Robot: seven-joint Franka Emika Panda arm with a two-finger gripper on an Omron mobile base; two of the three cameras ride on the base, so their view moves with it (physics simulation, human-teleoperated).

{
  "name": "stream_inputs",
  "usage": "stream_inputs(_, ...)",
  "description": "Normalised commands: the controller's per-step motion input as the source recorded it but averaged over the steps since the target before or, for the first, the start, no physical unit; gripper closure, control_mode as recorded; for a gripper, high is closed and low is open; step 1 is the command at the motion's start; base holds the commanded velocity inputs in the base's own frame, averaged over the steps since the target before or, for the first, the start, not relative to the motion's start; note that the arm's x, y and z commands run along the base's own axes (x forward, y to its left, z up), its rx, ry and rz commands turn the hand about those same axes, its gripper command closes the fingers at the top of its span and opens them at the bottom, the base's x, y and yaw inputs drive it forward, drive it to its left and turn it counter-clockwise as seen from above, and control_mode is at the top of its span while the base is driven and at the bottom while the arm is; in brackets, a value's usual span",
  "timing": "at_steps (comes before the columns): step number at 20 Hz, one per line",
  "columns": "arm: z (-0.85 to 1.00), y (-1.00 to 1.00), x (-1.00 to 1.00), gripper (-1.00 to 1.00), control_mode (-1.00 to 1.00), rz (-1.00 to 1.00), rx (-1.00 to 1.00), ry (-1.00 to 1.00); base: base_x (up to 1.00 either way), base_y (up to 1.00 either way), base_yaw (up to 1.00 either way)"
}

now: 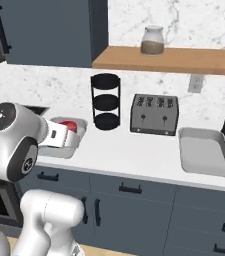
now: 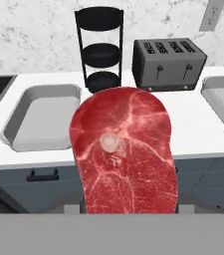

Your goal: Place one sweet potato and one steak in each tupperware on the nearby counter, to pack two identical lunches.

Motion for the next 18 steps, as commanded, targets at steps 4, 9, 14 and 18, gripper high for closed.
stream_inputs(4, 0.00, 0.00, 0.00, 1.00, 1.00, 0.00, 0.00, 0.00, 0.66, 0.59, 0.00)
stream_inputs(9, 0.00, 0.00, 0.00, 1.00, 1.00, 0.00, 0.00, 0.00, 0.51, 0.66, 0.00)
stream_inputs(14, 0.00, 0.00, 0.00, 1.00, 1.00, 0.00, 0.00, 0.00, 0.21, 0.68, 0.00)
stream_inputs(18, 0.00, 0.00, 0.00, 1.00, 1.00, 0.00, 0.00, 0.00, 0.29, 0.27, 0.00)
